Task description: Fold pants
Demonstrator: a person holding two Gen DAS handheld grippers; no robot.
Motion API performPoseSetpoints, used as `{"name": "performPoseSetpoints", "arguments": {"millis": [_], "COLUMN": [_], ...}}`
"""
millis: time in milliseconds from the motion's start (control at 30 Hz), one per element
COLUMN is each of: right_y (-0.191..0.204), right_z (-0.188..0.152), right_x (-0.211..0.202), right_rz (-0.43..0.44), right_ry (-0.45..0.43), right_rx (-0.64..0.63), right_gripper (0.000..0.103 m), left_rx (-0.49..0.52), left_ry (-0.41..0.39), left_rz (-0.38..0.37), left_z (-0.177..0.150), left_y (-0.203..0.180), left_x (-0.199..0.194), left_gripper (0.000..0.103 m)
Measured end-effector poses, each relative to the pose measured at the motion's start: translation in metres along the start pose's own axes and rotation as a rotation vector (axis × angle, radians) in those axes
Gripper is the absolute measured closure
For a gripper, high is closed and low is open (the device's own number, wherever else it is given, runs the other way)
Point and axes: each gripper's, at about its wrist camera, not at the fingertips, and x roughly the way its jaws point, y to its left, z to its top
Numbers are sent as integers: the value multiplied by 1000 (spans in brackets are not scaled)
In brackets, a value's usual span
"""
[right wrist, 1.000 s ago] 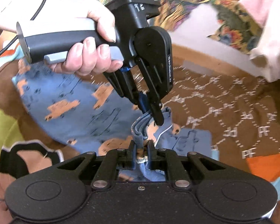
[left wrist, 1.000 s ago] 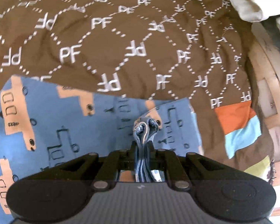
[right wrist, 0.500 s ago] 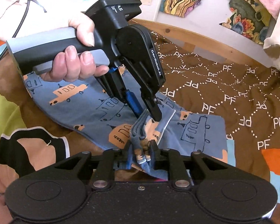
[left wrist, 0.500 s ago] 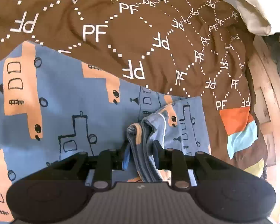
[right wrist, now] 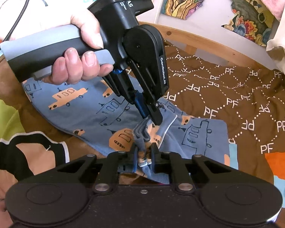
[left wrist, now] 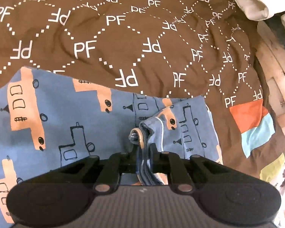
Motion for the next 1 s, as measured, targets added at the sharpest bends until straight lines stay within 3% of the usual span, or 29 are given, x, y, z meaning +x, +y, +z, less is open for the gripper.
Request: {"name": "performPoseSetpoints", "arguments": {"millis": [400, 1000], "right_y": [2, 48], "right_z": [8, 41], "right_x": [-9, 6], "right_rz": [1, 126], "right_ry": [-46, -52], "right_rx": [9, -6], "right_gripper": [91, 92], "left_rx": [66, -27], "left_ry": [-44, -78], "left_rz": [57, 81], "left_z": [-1, -16], "left_y": [-15, 56], "left_x": [-22, -58], "left_gripper": [92, 92]}}
